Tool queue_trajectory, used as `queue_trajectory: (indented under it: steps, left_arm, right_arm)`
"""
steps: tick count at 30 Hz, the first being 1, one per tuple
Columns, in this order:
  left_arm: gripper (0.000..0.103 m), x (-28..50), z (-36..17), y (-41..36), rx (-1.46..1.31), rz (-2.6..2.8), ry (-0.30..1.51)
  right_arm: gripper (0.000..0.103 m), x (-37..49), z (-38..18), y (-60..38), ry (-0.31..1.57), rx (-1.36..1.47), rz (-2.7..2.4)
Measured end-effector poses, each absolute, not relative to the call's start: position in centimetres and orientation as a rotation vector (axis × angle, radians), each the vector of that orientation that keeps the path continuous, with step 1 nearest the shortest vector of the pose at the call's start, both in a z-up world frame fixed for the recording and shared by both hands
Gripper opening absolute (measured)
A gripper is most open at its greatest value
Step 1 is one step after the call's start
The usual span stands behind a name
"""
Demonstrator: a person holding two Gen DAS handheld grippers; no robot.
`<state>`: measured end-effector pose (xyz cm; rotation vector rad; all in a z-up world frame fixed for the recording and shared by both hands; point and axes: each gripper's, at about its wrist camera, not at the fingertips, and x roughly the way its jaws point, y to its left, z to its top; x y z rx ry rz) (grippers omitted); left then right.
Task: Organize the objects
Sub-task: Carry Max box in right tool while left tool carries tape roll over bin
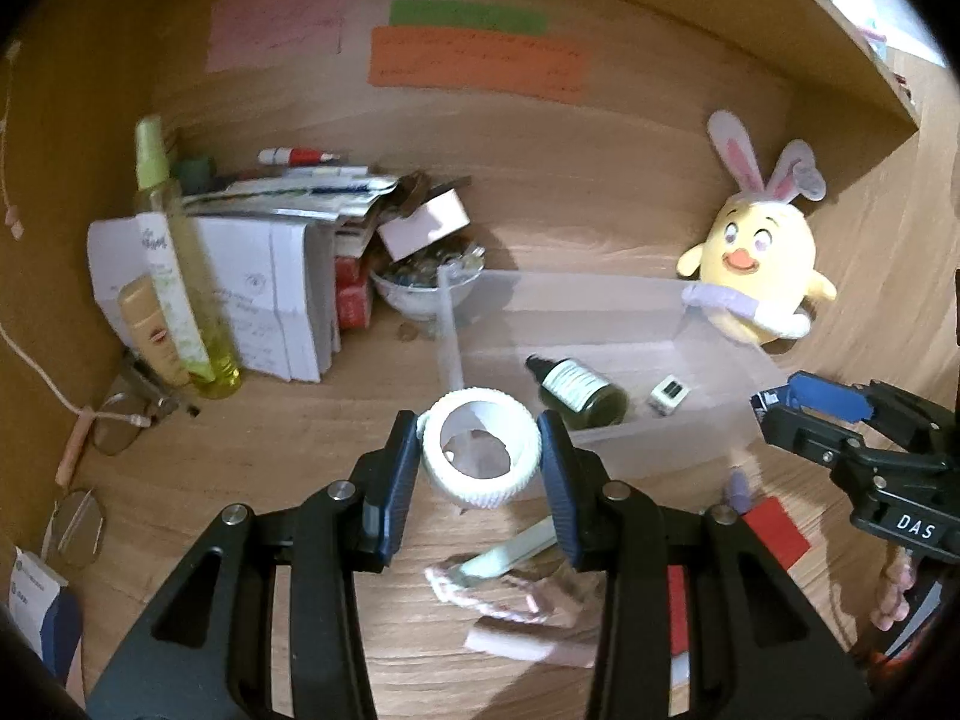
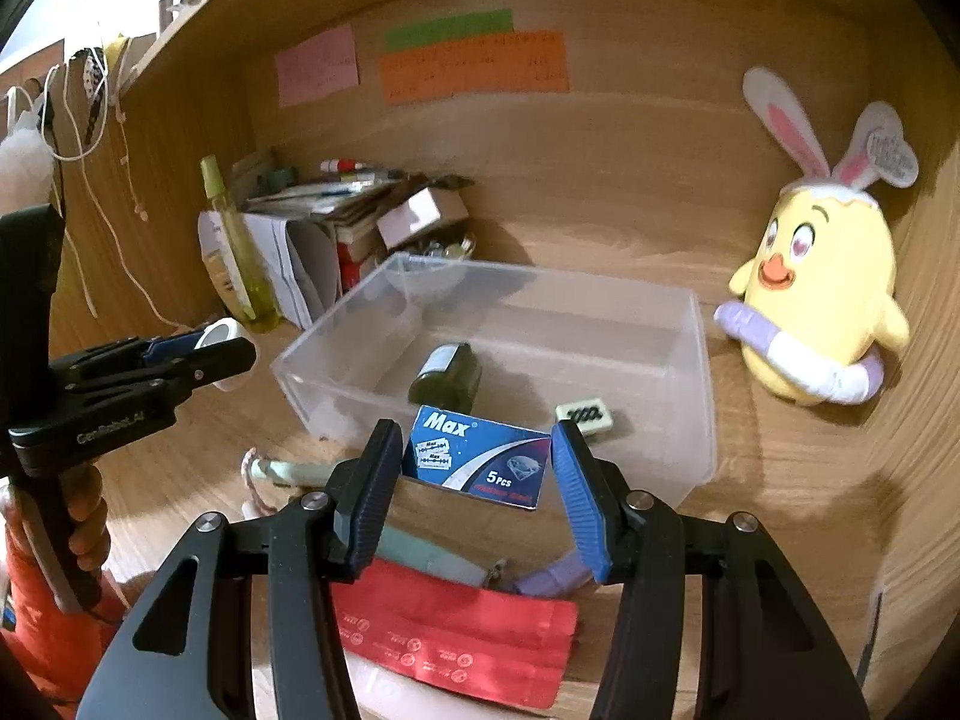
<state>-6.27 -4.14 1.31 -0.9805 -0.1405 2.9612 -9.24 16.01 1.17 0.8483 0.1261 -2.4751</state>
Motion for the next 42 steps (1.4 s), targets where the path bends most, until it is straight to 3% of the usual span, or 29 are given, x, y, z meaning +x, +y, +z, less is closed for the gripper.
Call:
queue_trajectory:
  steps: [21,42]
  left_arm:
    - [0.04,-10.2,2.8,-2.9,-0.98,2.944,-0.124]
    - [0.04,-14.9,-1.1,-1.3,-1.183,2.847,0.003]
  right_arm:
    - [0.048,-12.8,4.2,17.2,0.069,0.746,-2.53]
    - [0.048,-17.7,-0.1,16.7,0.057,0.93,-2.513]
